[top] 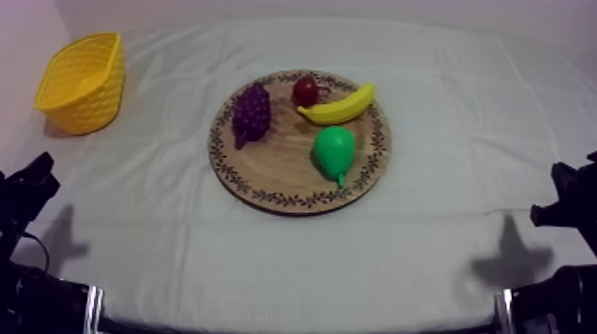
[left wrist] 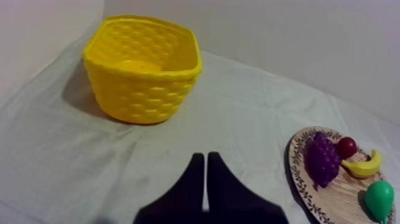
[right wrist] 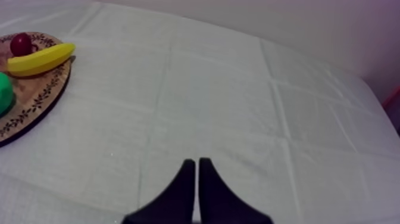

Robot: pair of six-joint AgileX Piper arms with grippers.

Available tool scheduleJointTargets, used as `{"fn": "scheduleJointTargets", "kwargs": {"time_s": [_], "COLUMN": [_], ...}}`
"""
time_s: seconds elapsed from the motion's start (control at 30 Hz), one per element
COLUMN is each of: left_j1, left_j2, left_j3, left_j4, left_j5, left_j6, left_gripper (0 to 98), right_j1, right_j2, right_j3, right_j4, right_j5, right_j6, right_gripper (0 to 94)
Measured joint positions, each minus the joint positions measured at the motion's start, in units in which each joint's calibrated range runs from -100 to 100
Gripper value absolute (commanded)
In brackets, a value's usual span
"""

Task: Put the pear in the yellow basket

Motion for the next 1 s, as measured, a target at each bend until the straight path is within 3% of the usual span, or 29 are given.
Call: {"fn": "scheduleJointTargets", "kwargs": {"time_s": [0.17,0.4,0.5,1.0], "left_j1": [-0.87,-0.8,-0.8,-1.27], "left_j2": [0.0,0.0,0.0,0.44], "left_j3": [0.0,0.0,0.0,0.0], "left_j4": [0.1,0.1,0.1,0.09], "left_j5": [-0.31,-0.37,-0.37,-0.37], "left_j6": [-1.85,-9.75,-11.71,-12.33], "left_gripper": [0.0,0.0,0.0,0.0], "right_j1": [0.0,0.0,0.0,0.0], "right_j2": [0.0,0.0,0.0,0.0], "right_j3": [0.0,0.0,0.0,0.0], "right_j4": [0.0,0.0,0.0,0.0], "right_j5": [0.0,0.0,0.0,0.0], "right_j6": [0.06,0.12,0.12,0.12], "right_gripper": [0.3,0.3,0.3,0.3]}}
